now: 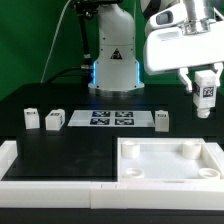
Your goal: Assemble one leg
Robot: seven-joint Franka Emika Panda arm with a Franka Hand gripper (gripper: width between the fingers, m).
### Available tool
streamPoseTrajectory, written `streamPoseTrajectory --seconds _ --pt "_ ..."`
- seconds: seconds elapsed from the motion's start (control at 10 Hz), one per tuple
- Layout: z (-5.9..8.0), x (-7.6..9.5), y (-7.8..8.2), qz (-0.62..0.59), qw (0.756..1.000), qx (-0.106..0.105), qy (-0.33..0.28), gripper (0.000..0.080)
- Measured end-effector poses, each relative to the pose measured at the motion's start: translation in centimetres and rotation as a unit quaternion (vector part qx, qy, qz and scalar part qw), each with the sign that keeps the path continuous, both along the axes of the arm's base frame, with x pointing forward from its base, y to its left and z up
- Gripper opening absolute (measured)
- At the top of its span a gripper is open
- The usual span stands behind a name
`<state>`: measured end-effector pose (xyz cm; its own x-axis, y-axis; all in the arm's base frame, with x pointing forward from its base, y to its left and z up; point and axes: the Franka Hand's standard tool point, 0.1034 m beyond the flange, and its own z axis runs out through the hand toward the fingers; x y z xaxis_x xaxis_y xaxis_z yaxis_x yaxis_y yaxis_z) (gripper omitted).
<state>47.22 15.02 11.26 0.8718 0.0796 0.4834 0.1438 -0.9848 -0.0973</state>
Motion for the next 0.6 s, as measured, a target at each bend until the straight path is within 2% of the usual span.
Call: streamPoseTrajectory --seconds 0.1,0.3,0.5,0.6 --pt "-0.4 0.8 -0.8 0.029 0.999 -0.025 0.015 0.0288" --pt "1.0 5.1 -1.7 0.046 0.998 -0.038 -0.016 0.0288" --pt "1.5 8.1 -2.4 0.068 0.996 -0.055 -0.019 0.0288" --pt "1.5 7.8 -2.2 0.066 0.996 -0.053 -0.022 0.0288"
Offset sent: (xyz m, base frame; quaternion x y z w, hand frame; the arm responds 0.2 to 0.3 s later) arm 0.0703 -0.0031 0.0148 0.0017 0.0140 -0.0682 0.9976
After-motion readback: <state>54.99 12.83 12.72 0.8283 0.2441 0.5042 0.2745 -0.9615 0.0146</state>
